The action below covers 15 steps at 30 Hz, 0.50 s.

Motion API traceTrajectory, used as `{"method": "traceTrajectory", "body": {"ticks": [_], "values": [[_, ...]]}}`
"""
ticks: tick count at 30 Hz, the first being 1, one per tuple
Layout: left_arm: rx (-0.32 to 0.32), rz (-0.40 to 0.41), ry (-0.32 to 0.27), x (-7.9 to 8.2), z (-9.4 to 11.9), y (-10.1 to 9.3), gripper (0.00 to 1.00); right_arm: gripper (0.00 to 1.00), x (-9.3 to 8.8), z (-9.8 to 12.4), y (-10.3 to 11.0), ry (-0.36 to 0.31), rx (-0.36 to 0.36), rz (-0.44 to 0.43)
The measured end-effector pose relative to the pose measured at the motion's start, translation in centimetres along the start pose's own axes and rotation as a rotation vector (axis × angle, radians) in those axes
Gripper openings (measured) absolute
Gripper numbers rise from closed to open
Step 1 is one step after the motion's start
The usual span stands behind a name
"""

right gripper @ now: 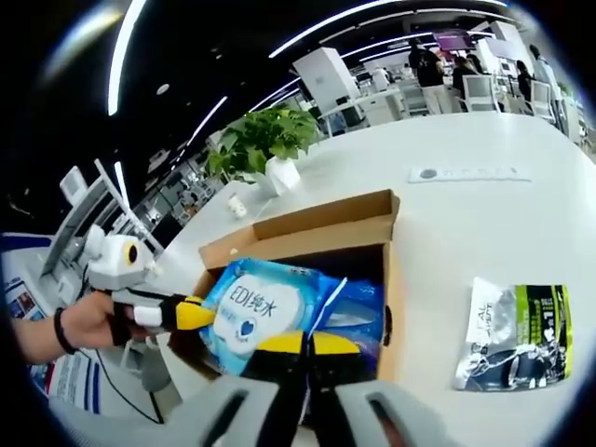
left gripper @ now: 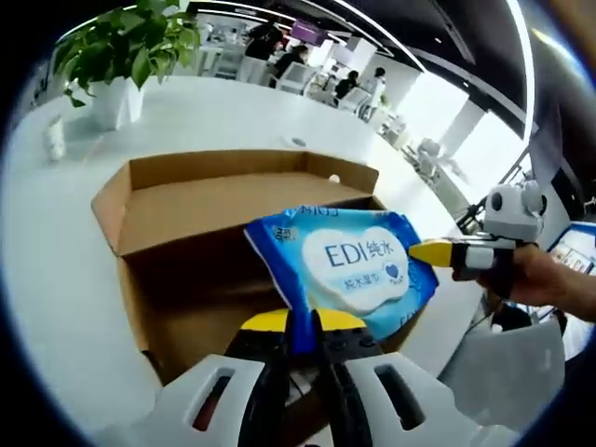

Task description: Operate the shoe box by opening the lid, removing the specified soft item, and placing it in the target area until the item is outside and the box remains undamaged.

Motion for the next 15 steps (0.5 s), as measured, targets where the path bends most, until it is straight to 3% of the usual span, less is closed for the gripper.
{"method": "traceTrajectory", "body": {"ticks": [15], "values": [[0.001, -0.037, -0.049, 3.1, 0.4, -1.9, 0.06, 0.0, 2.6, 2.0, -0.5, -0.065, 0.001, -0.021]]}}
Point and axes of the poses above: the point that each gripper's makers call its tool centre point, and the gripper's own axes: z roughly backward along the fingers, y roughly to its left, x roughly out of its top, the point moved 5 cm from there along z, roughly backward along the fingers, and after that the axes turned 5 degrees about -z, right-handed, at the moved point
